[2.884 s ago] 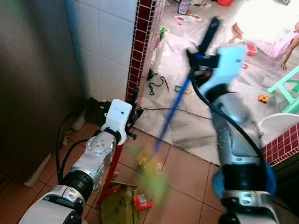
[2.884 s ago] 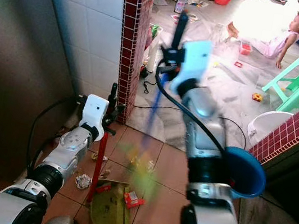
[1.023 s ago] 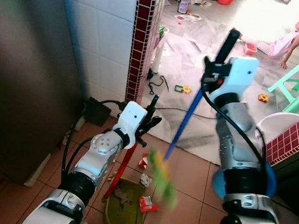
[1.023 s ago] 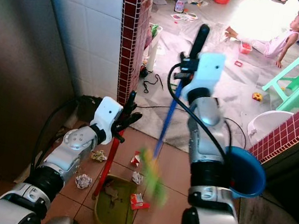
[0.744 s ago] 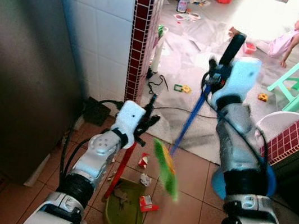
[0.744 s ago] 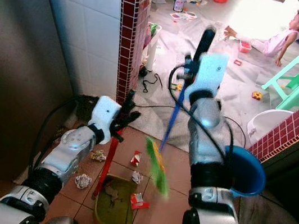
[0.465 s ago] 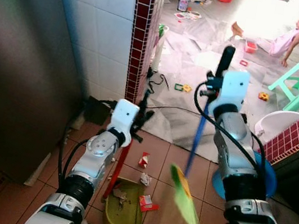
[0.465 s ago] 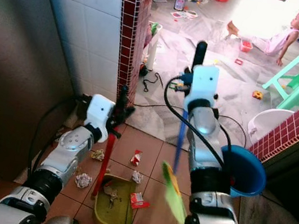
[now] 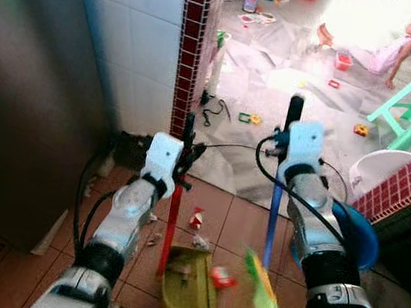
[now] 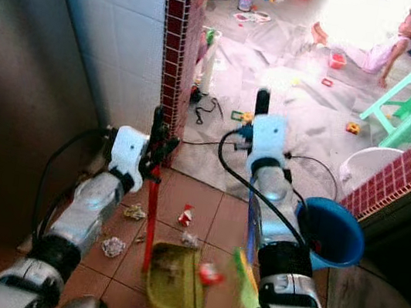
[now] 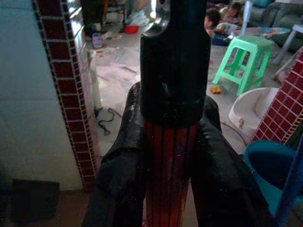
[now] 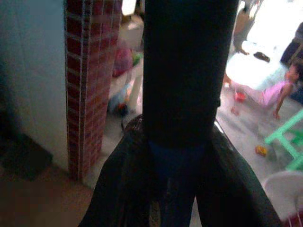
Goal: Sweep floor
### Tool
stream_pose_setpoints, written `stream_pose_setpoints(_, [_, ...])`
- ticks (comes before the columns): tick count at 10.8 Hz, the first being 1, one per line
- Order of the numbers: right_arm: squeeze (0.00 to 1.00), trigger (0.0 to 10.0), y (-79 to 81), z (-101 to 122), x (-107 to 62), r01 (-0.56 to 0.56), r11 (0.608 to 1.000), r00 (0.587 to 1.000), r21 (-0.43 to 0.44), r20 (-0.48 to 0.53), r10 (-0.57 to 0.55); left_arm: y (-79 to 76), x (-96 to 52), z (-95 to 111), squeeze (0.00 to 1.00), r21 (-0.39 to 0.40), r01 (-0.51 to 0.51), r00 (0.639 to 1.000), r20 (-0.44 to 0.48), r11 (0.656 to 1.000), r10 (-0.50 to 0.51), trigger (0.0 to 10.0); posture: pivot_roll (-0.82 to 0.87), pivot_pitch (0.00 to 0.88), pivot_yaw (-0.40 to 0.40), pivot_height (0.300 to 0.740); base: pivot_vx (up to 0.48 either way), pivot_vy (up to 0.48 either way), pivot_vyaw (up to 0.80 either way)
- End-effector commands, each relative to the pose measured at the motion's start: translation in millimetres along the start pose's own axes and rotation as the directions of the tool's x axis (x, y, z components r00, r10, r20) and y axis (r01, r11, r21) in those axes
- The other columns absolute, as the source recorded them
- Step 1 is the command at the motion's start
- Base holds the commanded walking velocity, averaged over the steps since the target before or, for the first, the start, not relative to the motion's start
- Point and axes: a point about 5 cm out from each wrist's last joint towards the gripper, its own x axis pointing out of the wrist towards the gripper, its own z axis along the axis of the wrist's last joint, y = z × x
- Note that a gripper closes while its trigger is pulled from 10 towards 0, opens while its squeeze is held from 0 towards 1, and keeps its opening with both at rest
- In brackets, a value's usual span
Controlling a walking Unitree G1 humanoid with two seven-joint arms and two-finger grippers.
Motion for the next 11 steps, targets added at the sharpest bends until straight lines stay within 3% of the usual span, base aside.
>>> stream_pose_setpoints(1, [0.00,10.0,-4.5,2,3.4,0.017,1.000,1.000,0.006,-0.014,-0.017,0.1,1.7,14,0.00,0.066,0.014,0.997,0.069,0.998,-0.018,10.0,-0.01,0.048,-0.056,0.740,0.000,0.000,0.00])
stream_pose_setpoints(3, [0.00,10.0,-0.8,10,14.1,-0.016,0.999,0.999,0.037,-0.034,0.018,-0.6,-3.9,3,0.00,0.071,0.029,0.999,0.028,0.997,-0.031,10.0,-0.01,0.072,-0.057,0.740,0.000,0.000,0.00])
stream_pose_setpoints(5, [0.00,10.0,16.5,17,18.1,-0.100,0.990,0.995,0.095,-0.011,0.101,-6.0,-7.4,-7,0.00,0.089,0.064,0.998,-0.024,0.994,-0.062,10.0,0.00,0.078,-0.054,0.740,0.000,0.000,0.00])
stream_pose_setpoints(7, [0.00,10.0,32.0,18,18.7,-0.144,0.965,0.988,0.218,-0.017,0.151,-12.0,-5.4,-8,0.00,0.106,0.101,0.994,-0.044,0.989,-0.097,10.0,0.01,0.073,-0.050,0.740,0.000,0.000,0.00])
stream_pose_setpoints(9, [0.00,10.0,42.2,33,16.0,-0.185,0.903,0.981,0.387,0.024,0.190,-16.3,-5.2,-9,0.00,0.104,0.107,0.994,-0.044,0.989,-0.103,10.0,0.00,0.069,-0.050,0.740,0.000,0.000,0.00])
stream_pose_setpoints(11, [0.00,10.0,45.9,60,8.1,-0.323,0.827,0.946,0.460,0.147,0.288,-18.7,-4.7,-10,0.00,0.100,0.115,0.993,-0.046,0.988,-0.111,10.0,-0.01,0.069,-0.049,0.740,0.000,0.000,0.00])
